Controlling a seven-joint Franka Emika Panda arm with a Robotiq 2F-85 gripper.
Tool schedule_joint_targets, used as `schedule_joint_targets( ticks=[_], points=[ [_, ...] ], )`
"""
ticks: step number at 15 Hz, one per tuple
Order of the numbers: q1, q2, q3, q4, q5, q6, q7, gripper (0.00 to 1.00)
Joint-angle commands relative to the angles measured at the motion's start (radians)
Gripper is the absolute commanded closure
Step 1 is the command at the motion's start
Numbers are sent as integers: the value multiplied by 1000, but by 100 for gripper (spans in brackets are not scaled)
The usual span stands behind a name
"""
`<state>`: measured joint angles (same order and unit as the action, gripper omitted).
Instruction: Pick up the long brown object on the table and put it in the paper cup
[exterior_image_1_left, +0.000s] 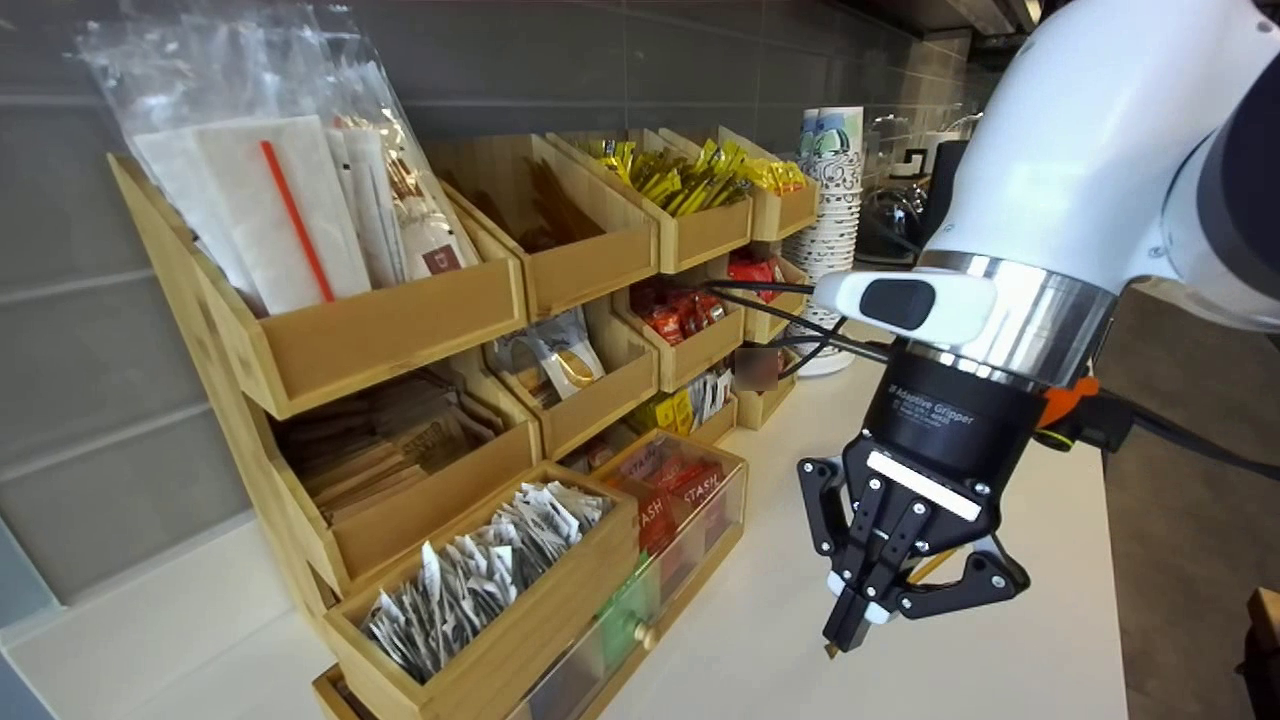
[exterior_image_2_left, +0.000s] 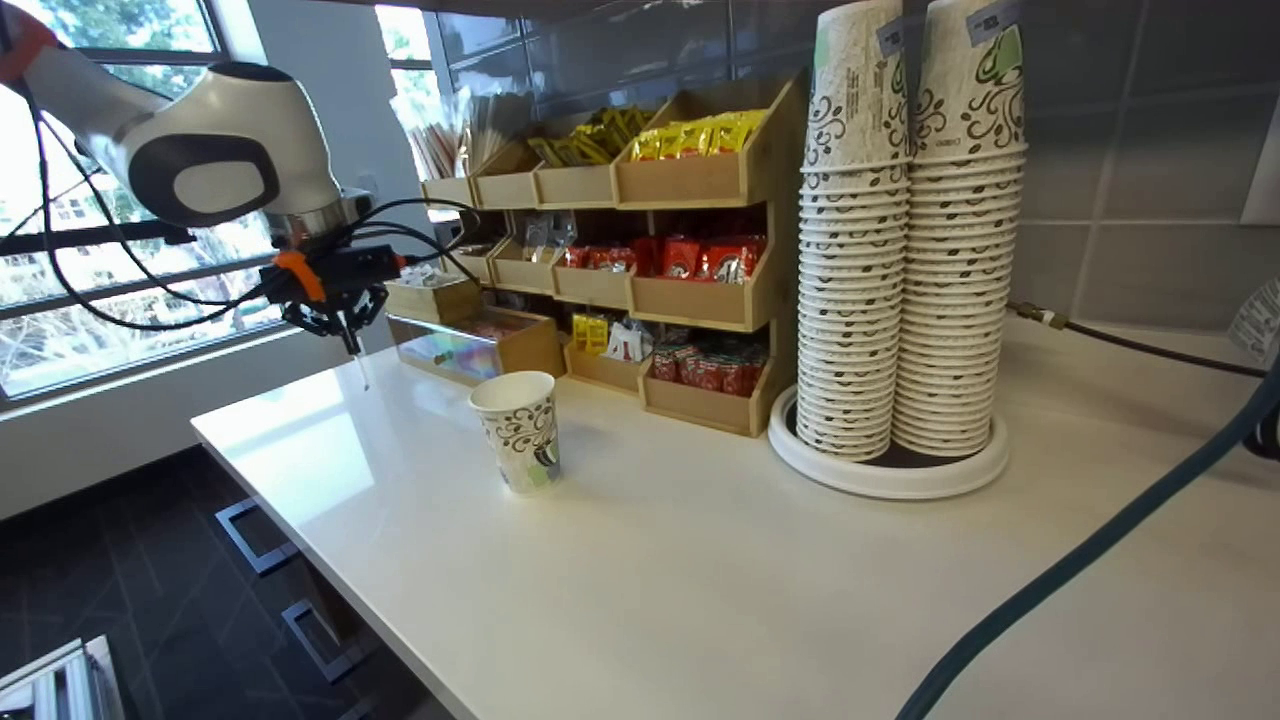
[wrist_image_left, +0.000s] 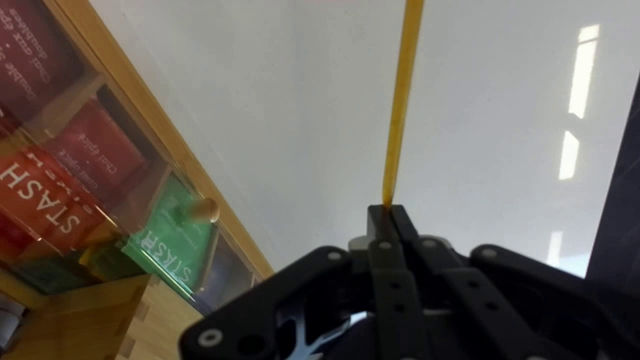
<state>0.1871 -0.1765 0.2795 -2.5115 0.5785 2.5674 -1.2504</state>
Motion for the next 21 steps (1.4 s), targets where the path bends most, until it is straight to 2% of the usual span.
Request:
schedule_joint_targets(
  ticks=[1, 4, 6, 15, 21],
  points=[
    [52, -8, -54, -8, -18, 1, 17, 98],
    [55, -12, -55, -17, -17, 1, 21, 99],
    [59, -51, -85, -18, -12, -14, 6, 99],
    [83, -346, -328, -108, 122, -104, -127, 99],
    [88, -446, -478, -134, 240, -75, -238, 99]
  ],
)
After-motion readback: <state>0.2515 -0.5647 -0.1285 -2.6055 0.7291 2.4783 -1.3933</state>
